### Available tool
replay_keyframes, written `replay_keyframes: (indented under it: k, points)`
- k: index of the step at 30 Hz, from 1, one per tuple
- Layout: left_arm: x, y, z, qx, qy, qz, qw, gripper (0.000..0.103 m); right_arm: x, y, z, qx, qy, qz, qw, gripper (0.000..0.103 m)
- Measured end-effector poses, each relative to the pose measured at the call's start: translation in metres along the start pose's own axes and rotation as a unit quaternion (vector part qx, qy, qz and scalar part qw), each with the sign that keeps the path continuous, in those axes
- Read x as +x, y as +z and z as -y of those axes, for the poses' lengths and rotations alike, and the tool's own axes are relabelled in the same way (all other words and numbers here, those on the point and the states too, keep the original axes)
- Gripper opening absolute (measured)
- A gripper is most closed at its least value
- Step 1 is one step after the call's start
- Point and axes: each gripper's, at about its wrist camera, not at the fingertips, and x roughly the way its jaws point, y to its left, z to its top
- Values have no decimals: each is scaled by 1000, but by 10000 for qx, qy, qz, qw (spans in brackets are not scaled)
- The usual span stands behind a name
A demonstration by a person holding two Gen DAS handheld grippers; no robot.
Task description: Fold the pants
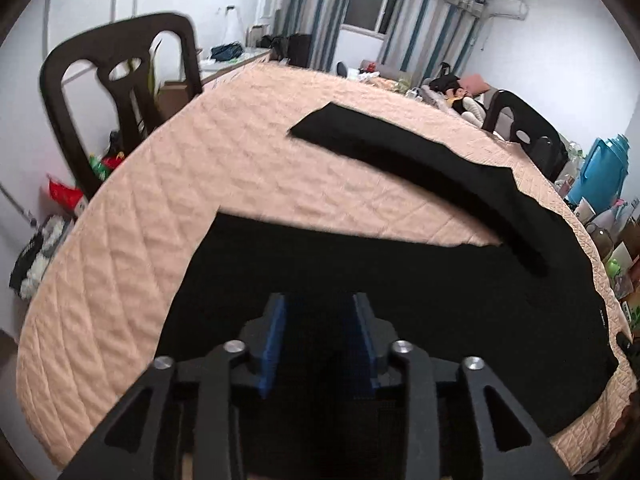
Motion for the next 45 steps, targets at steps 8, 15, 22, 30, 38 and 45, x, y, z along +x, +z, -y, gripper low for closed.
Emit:
replay_keyframes:
  k: [8, 15, 22, 30, 38, 45]
  points:
    - [29, 12, -9, -105, 327, -42, 9994, 49, 47, 5, -3, -77, 79, -502, 9987, 19]
    - [22, 9, -3, 60, 269, -82, 9996, 49, 31, 9, -11, -130, 112, -311, 9994, 20]
    - [4, -2, 30, 383, -52, -4, 9993, 52, 25, 9, -43, -461, 569, -290, 9969, 33]
    - [-3, -9, 64, 736, -235, -17, 9970, 52, 29, -2, -75, -759, 909, -429, 9920, 33]
    - [1, 1, 79, 977, -334, -47, 9946, 52, 35, 2, -87, -998, 990, -505, 9888, 33]
    - [16, 23, 90, 1190, -471, -182, 9916, 52, 48, 23, -95, -1249, 1009, -540, 9855, 35]
